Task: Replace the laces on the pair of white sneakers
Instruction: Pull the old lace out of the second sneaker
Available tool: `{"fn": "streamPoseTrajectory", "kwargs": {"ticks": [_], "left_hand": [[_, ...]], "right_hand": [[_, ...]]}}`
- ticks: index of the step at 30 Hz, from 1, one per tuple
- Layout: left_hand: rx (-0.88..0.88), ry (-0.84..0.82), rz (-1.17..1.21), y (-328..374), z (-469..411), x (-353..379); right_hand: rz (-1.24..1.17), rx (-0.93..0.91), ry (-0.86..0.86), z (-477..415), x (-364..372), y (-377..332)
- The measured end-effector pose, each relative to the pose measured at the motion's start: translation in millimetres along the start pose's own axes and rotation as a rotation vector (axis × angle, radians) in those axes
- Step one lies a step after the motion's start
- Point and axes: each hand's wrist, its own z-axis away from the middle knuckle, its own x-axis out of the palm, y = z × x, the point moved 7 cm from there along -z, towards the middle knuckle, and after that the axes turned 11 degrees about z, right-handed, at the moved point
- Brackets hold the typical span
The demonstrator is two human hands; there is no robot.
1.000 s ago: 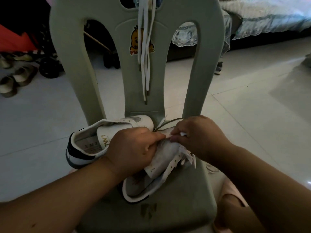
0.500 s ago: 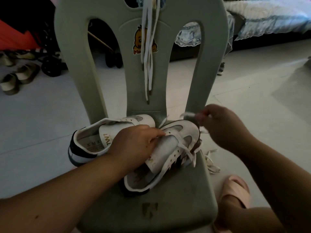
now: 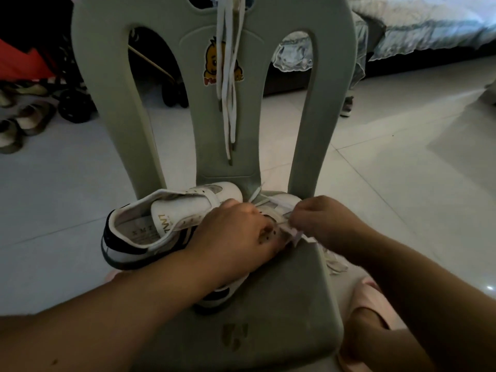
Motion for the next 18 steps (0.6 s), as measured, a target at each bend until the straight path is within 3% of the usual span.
{"fn": "streamPoseTrajectory", "kwargs": {"ticks": [4,12,14,18], "left_hand": [[-0.014,-0.002,-0.103,0,-1,5],[-0.002,0.079,-0.078,-1,-4,-6],[-0.002,0.081,-0.048,-4,-3,-7],[-0.073,0.081,0.132,-12,-1,-7]], "right_hand": [[-0.404,0.045,-0.058,2,-12,1],[-0.626,-0.038,-0.016,8,-49,-11],[-0.519,-0.049,0.109,8,-65,-10],[0.079,-0.102,0.400,2,-68,-5]]}}
